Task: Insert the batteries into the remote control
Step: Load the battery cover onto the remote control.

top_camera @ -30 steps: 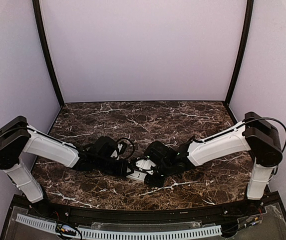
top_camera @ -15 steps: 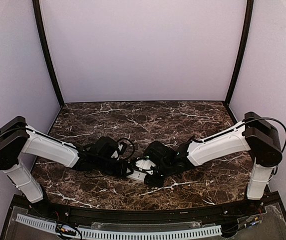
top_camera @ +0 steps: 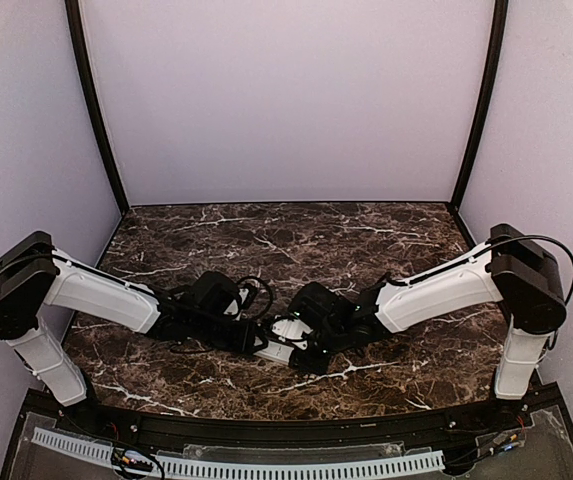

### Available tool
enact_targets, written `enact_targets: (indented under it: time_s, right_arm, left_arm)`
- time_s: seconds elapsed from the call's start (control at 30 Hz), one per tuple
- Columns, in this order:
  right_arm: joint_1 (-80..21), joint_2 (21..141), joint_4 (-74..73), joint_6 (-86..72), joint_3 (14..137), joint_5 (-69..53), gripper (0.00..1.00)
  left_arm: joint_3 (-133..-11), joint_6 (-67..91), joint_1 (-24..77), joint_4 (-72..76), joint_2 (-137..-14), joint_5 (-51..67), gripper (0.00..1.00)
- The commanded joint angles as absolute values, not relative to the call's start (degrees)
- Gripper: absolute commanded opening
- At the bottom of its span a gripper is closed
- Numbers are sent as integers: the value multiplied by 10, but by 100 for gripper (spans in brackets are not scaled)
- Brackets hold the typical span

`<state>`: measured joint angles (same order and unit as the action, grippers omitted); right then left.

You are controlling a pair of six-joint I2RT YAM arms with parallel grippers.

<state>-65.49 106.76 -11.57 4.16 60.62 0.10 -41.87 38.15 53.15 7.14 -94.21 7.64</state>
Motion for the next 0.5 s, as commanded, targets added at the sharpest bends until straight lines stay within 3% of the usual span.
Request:
enact_targets:
  time_s: [0.0,0.47]
  right_arm:
    - [-655,1095,-61,44,598,39,27]
    - [-656,1096,-65,42,598,40,25]
  left_arm:
    - [-418,368,537,37,-962,78,36]
    - [-432,363,540,12,-959,58,38]
